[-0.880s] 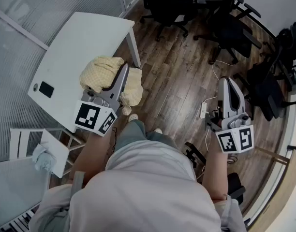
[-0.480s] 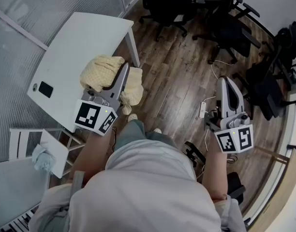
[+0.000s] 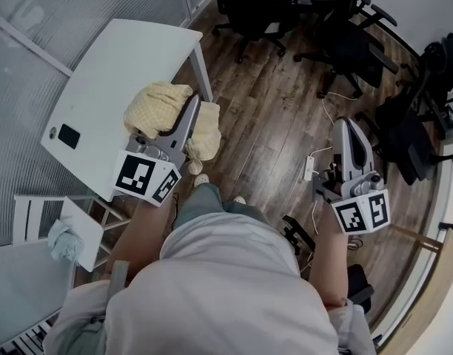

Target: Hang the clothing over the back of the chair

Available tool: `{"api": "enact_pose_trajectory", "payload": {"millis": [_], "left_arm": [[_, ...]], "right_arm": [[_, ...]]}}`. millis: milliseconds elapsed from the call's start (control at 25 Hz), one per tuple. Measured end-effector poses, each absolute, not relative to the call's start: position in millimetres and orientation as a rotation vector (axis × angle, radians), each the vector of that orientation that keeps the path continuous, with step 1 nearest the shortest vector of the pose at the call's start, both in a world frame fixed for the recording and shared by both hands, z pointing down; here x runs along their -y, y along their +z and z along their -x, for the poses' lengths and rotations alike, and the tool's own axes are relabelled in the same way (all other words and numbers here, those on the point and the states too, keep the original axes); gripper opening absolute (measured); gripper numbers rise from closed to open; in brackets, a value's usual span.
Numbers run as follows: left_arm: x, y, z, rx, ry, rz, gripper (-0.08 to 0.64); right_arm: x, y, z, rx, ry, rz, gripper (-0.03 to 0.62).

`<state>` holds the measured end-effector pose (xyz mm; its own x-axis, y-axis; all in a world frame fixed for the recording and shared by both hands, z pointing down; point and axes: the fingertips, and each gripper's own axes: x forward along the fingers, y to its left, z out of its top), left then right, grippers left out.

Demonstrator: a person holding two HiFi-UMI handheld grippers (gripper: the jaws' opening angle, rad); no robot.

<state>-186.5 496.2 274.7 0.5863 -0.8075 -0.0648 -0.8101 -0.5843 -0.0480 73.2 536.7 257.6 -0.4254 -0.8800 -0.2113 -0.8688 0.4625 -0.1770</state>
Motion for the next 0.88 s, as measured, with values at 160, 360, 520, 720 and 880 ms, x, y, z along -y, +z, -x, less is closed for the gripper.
{"api": "enact_pose_trajectory", "payload": {"millis": [160,360,520,720,880], "left_arm": [[-494,276,183,-1.395,0.049,2.734,0.074],[-487,275,179,-1.396,0.039,2.735,0.074],[-476,276,175,-1.398,0.036,2.737,0.074],[-458,280,170,-1.391,0.044,2.752,0.074],[-438,279,167,-1.381,0.063,2.757,0.074]], "right_arm": [[-534,260,-77,-2.435,-0.071,1.496,0.021],[-525,261,-82,-2.431,-0.090,1.496,0.021],[-516,265,-85,-2.432,-0.109,1.498,0.021],[-499,268,-89,-2.433,-0.120,1.511,0.021],[-482,266,-91,-2.437,-0.112,1.522,0.021]]}}
